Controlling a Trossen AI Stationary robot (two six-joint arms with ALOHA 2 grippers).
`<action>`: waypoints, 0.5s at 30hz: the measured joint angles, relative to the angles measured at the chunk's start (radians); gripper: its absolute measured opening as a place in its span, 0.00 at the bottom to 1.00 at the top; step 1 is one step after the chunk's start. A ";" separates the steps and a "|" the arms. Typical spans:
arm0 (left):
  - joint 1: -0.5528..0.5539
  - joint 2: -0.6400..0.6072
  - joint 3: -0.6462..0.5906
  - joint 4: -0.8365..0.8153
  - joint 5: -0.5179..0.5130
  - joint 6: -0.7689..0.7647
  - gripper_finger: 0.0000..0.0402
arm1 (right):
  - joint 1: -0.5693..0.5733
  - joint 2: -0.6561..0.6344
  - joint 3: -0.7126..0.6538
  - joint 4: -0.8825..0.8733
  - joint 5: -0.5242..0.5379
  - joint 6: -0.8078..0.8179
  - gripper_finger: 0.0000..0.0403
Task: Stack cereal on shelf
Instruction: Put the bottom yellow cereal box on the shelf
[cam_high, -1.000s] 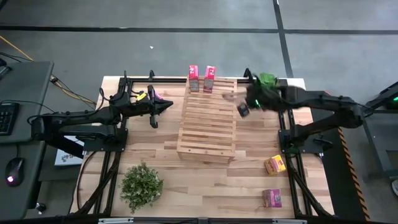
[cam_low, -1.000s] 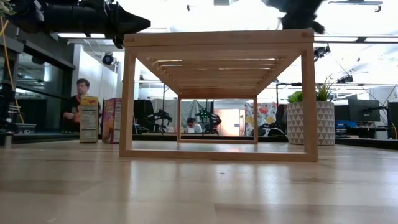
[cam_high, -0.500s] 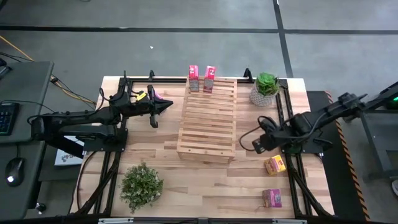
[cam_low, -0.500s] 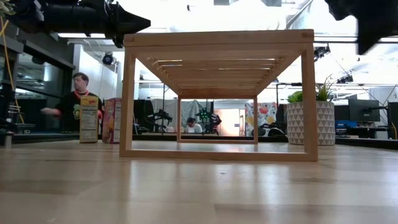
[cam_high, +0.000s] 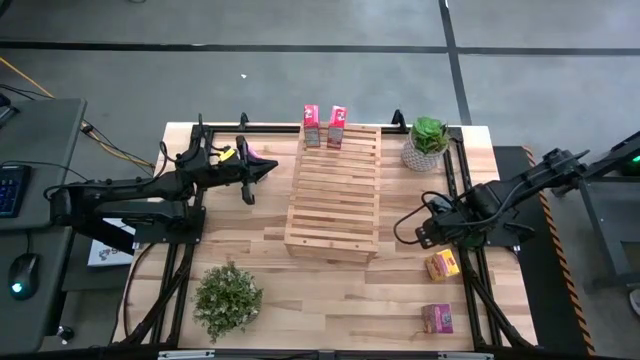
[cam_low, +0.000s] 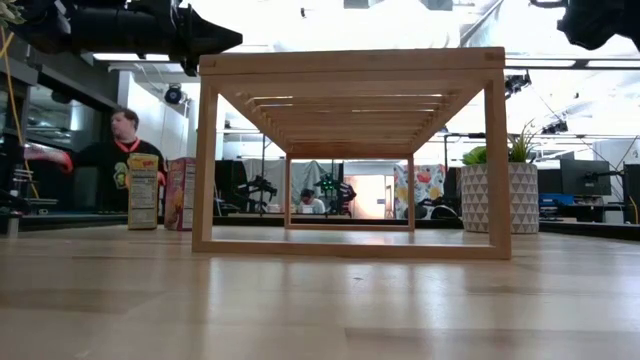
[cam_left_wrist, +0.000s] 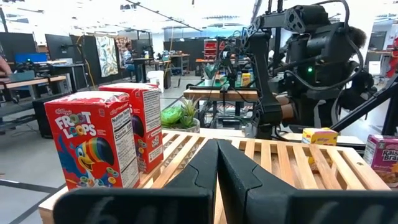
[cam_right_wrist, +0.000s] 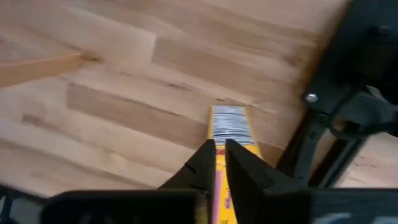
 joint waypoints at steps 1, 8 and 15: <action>0.000 0.000 0.000 0.000 0.000 0.000 0.01 | 0.000 0.000 0.000 -0.016 0.000 0.011 0.10; 0.000 0.000 0.000 0.000 0.000 0.000 0.01 | -0.001 0.000 0.000 -0.008 0.022 -0.022 0.19; 0.000 0.000 0.000 0.000 0.000 0.000 0.01 | -0.003 0.000 0.000 -0.022 0.143 -0.012 0.22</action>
